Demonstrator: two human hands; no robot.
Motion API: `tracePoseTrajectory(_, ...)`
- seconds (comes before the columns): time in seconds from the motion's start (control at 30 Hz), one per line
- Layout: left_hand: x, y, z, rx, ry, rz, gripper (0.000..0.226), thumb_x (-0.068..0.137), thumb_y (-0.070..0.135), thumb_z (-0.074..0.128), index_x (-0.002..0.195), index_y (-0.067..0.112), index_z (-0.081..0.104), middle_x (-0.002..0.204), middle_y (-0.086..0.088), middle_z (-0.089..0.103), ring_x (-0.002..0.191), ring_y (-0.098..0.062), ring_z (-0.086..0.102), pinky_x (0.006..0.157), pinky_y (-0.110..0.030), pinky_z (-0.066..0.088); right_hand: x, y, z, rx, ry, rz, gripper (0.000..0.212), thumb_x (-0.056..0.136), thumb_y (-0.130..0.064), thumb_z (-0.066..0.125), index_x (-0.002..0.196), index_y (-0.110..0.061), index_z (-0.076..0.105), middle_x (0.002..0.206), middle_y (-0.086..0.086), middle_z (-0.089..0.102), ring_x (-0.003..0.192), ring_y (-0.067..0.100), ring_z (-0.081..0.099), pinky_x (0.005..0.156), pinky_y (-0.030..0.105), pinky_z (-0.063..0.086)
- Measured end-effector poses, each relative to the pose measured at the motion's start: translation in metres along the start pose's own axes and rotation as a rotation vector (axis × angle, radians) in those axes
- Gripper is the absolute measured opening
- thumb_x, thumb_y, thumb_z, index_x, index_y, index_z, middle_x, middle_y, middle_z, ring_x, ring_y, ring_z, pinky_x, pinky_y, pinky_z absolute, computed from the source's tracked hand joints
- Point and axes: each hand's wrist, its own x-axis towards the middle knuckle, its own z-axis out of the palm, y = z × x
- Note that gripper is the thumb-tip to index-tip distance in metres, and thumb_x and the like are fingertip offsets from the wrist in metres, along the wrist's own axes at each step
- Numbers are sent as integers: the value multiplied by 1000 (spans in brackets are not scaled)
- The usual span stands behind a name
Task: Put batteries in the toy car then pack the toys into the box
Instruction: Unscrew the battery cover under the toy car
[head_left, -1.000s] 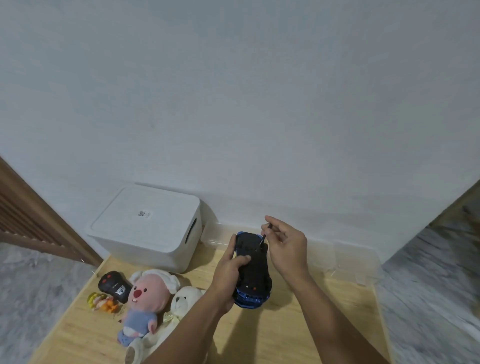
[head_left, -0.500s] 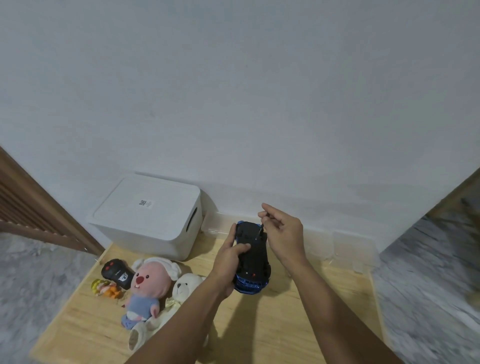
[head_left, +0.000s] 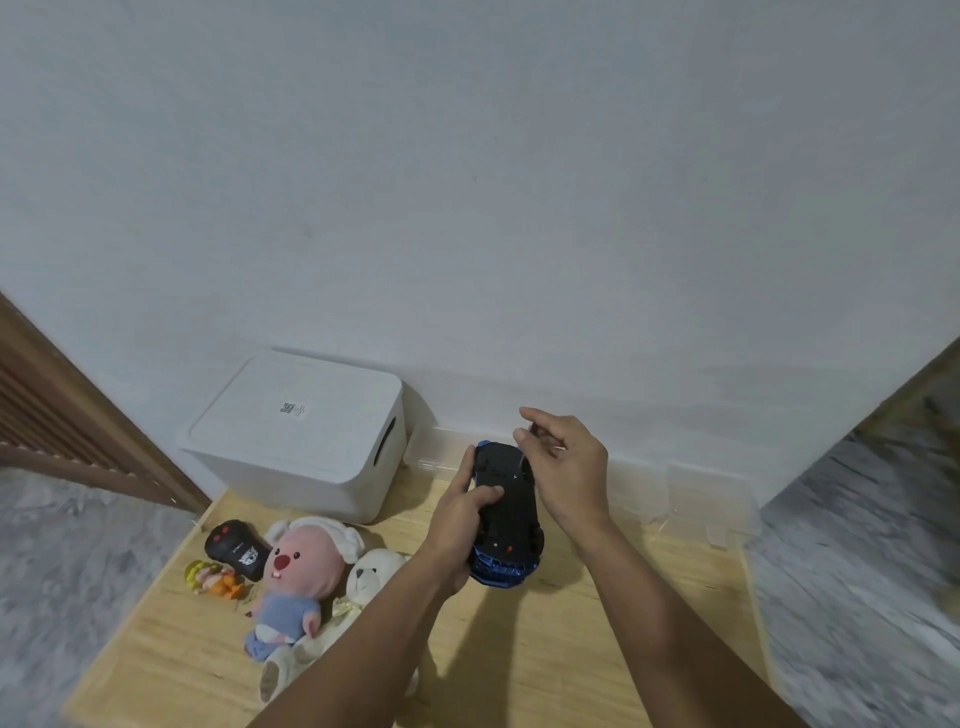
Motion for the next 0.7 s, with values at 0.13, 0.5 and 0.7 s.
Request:
tracePoseTrajectory(0.13,2,-2,-2,16,-2,-7,64,92,6,51,143,43,41,114,-14,71,104,-42,66,93,-55,52,4,0,-1,21,-11,54,27,90,0,57,107,-17,71,90,-3,70,84,14,69,83,26,55)
tracePoseTrajectory(0.5,2,-4,-3,25,-21,0,63,92,6,50,143,42,41,116,-14,70,103,-41,66,90,-52,54,4,4,-1,-60,20,7,23,88,-9,67,106,-22,73,93,-7,67,84,6,66,78,17,52)
tracePoseTrajectory(0.7,2,-4,-3,13,-16,-7,63,93,4,49,143,42,41,118,-15,69,104,-42,66,85,-48,56,7,3,0,-17,40,29,28,90,-1,55,110,-18,66,91,-7,69,88,11,67,78,19,53)
